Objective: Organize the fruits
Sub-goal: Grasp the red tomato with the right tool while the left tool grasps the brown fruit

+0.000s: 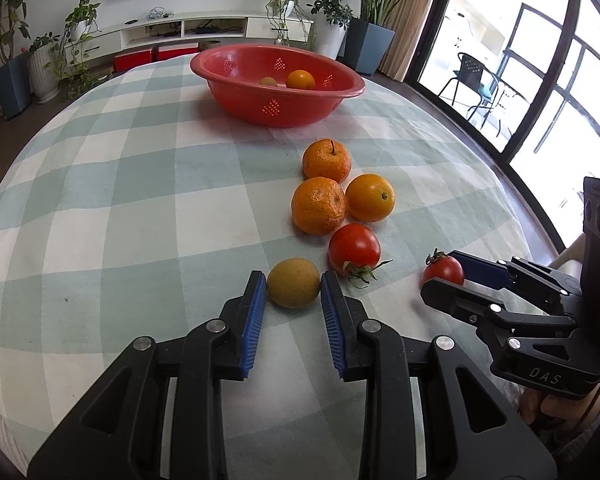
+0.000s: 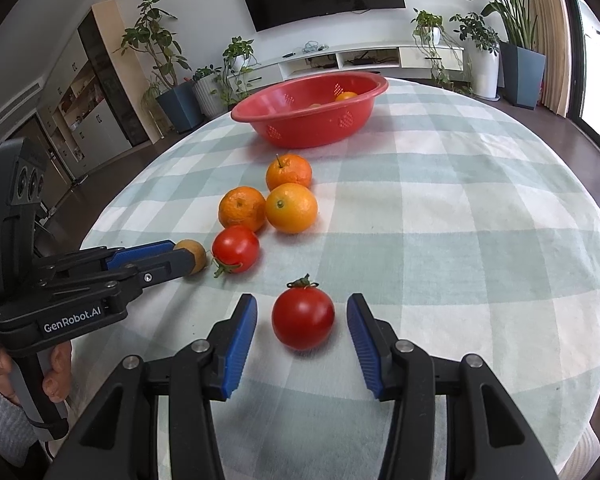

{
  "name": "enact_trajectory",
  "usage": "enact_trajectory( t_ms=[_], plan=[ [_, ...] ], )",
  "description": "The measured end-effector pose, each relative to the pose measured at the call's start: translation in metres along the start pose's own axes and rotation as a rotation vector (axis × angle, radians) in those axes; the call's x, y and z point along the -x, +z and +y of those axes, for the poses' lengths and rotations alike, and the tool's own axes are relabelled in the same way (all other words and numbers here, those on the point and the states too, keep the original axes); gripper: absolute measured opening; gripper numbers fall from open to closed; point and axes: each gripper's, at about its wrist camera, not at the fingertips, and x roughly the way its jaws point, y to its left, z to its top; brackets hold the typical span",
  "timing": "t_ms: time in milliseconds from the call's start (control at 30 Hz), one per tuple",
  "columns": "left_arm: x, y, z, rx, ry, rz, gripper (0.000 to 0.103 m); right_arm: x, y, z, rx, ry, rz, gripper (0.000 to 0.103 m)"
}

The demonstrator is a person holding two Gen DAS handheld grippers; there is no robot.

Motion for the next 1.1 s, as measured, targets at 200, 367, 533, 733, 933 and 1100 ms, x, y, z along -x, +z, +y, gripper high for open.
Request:
enact_trajectory(
  t_ms=[200,367,533,733,933,1100],
  plan=[
    [-0.004,0.000,-0.001,0.002,-0.004,0.001,0.027,-0.001,0.000,-0.001,-0.003,0.003,0.001,0.050],
    [-0.005,-0.001,-0.002,-0.001,-0.007,0.000,0.027,-0.002,0.000,-0.001,-0.002,0.001,0.001,0.048],
    [-0.010,-0.003,-0.003,-0.001,-0.028,0.015,0.027,-0.003,-0.001,-0.006,-0.033,0.026,0.004,0.041],
    [-0.010,-0.003,0.001,0.026,-0.069,0.018,0.027,-0.003,0.000,-0.017,-0.087,0.067,0.010,0.035],
    [-0.009,-0.003,0.002,0.029,-0.077,0.017,0.027,0.000,0.001,-0.020,-0.104,0.084,0.007,0.035],
    [-0.006,-0.002,0.002,0.037,-0.087,0.012,0.027,0.005,0.002,-0.024,-0.129,0.108,0.000,0.035]
  ],
)
